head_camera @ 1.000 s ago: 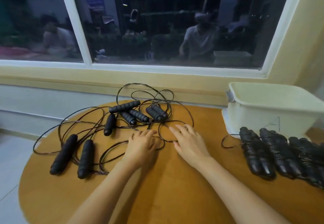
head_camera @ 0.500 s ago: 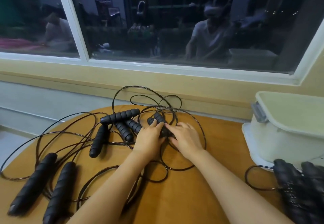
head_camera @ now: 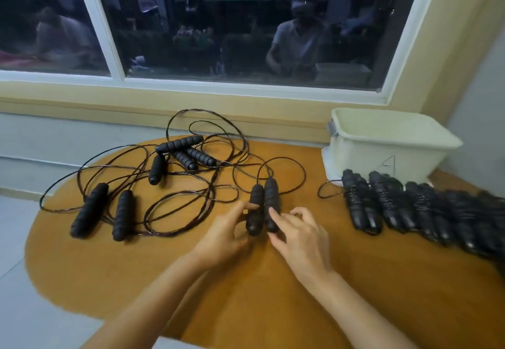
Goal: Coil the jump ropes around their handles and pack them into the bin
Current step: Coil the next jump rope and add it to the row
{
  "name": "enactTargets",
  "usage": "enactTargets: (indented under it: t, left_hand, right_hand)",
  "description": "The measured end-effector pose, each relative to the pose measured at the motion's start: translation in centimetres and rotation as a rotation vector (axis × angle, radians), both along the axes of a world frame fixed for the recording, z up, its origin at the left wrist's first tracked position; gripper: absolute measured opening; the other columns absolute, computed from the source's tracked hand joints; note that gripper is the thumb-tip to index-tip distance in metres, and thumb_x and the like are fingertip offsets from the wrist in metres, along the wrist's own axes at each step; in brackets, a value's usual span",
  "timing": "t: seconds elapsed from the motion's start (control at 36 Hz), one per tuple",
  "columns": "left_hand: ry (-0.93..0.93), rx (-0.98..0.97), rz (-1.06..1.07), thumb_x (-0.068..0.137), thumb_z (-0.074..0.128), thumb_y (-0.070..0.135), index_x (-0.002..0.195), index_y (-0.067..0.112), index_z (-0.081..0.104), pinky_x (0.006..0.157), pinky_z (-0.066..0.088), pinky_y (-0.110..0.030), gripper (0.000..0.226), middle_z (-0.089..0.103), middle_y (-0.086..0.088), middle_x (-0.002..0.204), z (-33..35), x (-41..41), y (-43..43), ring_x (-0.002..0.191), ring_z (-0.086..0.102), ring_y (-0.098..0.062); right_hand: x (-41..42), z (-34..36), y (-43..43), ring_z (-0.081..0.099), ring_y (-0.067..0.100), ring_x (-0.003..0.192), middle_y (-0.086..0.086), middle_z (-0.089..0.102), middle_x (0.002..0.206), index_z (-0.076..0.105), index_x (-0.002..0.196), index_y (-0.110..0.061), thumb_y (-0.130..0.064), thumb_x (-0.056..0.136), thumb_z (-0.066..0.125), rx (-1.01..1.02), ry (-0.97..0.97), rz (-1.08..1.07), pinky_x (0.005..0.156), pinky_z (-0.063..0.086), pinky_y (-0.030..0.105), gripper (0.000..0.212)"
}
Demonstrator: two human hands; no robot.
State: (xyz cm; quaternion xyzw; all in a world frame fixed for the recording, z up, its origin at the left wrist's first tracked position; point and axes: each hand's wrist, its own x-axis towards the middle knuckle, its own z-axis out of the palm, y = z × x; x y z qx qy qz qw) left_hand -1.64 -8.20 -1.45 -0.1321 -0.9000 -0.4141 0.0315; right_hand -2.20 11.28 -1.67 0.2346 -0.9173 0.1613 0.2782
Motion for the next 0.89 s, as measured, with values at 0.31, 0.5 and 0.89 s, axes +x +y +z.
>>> enactTargets:
  t: [0.31, 0.5, 0.89]
  left_hand:
    - [-0.202, 0.125, 0.052, 0.091, 0.035, -0.015, 0.103, 0.02, 0.066, 0.106, 0.039, -0.03, 0.049, 0.051, 0.001, 0.133, 1.4, 4.3, 0.7, 0.125, 0.047, -0.014]
    - [-0.244, -0.24, 0.255, 0.093, 0.052, 0.059, 0.111, 0.019, 0.06, 0.067, 0.05, -0.025, 0.044, 0.063, 0.002, 0.1, 2.7, 2.3, 2.7, 0.088, 0.061, -0.015]
    - [0.005, -0.57, -0.017, 0.084, 0.068, 0.044, 0.15, 0.03, 0.027, 0.1, 0.041, -0.029, 0.079, 0.044, 0.004, 0.136, -0.4, 1.2, 1.5, 0.12, 0.042, -0.015]
  right_hand:
    - [7.8, -3.6, 0.1, 0.066, 0.016, 0.094, -0.011, 0.073, 0.092, 0.074, 0.115, -0.023, -0.032, 0.061, 0.093, 0.014, -0.145, 0.156, 0.055, 0.055, 0.026, 0.058]
    - [6.5, -3.1, 2.9, 0.052, 0.0, 0.114, -0.011, 0.05, 0.13, 0.06, 0.133, -0.03, -0.015, 0.1, 0.054, -0.211, -0.495, 0.294, 0.096, 0.045, 0.015, 0.037]
    - [-4.1, 0.9, 3.8, -0.005, 0.008, 0.151, -0.018, 0.0, 0.164, 0.008, 0.157, -0.034, -0.012, 0.098, 0.055, 0.356, -0.454, 0.26, 0.122, 0.016, 0.042, 0.078]
